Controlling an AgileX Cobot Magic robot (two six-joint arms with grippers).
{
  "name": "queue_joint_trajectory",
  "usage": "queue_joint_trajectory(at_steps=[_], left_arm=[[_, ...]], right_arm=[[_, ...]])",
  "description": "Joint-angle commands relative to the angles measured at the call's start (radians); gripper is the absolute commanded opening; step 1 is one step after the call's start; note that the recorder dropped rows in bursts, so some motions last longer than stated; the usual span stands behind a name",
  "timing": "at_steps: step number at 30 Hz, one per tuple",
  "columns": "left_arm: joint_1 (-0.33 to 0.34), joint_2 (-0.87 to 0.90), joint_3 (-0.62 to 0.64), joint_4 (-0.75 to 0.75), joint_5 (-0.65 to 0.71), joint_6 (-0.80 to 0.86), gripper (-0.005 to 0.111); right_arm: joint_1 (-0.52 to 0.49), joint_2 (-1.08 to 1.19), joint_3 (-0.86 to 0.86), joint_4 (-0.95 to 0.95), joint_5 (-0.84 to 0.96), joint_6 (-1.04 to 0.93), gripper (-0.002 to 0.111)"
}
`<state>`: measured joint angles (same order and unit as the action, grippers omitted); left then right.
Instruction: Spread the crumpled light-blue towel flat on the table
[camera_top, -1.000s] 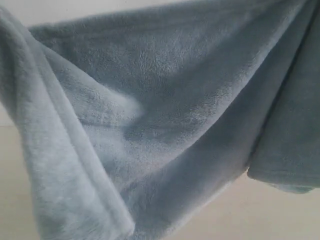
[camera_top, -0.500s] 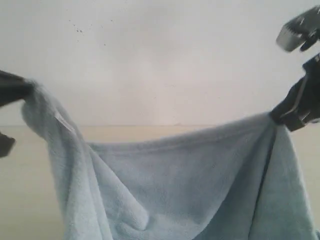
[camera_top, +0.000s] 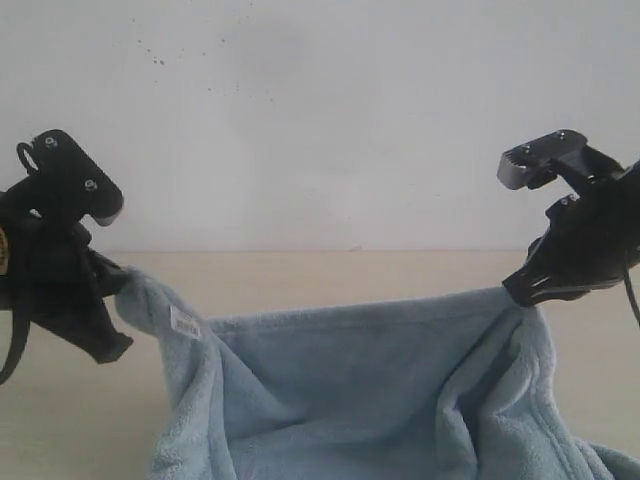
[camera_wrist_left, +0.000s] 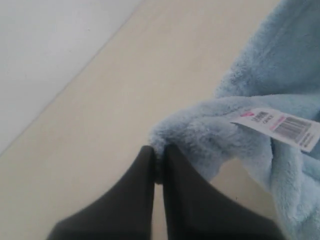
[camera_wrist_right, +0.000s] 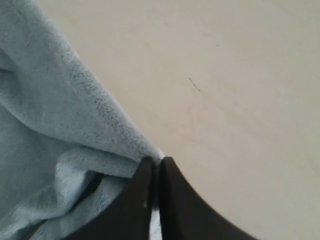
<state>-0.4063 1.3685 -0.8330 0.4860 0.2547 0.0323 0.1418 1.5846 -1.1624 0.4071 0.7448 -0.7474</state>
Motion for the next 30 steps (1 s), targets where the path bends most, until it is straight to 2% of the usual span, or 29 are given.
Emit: queue_joint_trajectory(at_steps=[1, 2, 5, 7, 9, 15, 18, 20, 23, 25, 30], left_arm=[[0.059, 0.071, 0.001, 0.008, -0.196, -0.114, 0.017], [0.068, 0.088, 0.001, 0.008, -0.224, -0.114, 0.024], [0.091, 0.143, -0.010, -0.009, -0.255, -0.125, 0.051], [0.106, 0.176, -0.027, -0.028, -0.247, -0.158, 0.067], [0.123, 0.198, -0.045, -0.055, -0.240, -0.203, 0.075], [0.157, 0.171, -0.104, -0.099, -0.119, -0.368, 0.076], [0.151, 0.119, -0.111, -0.181, -0.026, -0.417, 0.076], [0.136, 0.083, -0.106, -0.268, 0.051, -0.401, 0.076], [0.103, 0.063, -0.099, -0.301, 0.119, -0.290, 0.076], [0.070, 0.063, -0.099, -0.351, 0.185, -0.219, 0.076], [-0.044, 0.088, -0.099, -0.652, 0.268, 0.095, 0.076]], right_arm=[[-0.005, 0.049, -0.001, -0.004, -0.094, 0.002, 0.024], [-0.005, 0.067, -0.001, -0.004, -0.120, 0.002, 0.032], [-0.005, 0.105, -0.001, 0.002, -0.177, 0.012, 0.047], [-0.005, 0.122, -0.001, 0.006, -0.202, 0.033, 0.051], [-0.005, 0.124, -0.001, 0.006, -0.218, 0.060, 0.053], [-0.005, 0.066, -0.008, 0.006, -0.197, 0.155, 0.053], [-0.005, 0.022, -0.014, -0.026, -0.055, 0.272, 0.053], [-0.005, 0.025, -0.012, -0.120, 0.085, 0.370, 0.053], [-0.017, 0.068, 0.015, -0.219, 0.233, 0.507, 0.053], [-0.031, 0.099, 0.035, -0.200, 0.275, 0.510, 0.053], [-0.029, 0.124, 0.076, -0.107, 0.245, 0.439, 0.053]])
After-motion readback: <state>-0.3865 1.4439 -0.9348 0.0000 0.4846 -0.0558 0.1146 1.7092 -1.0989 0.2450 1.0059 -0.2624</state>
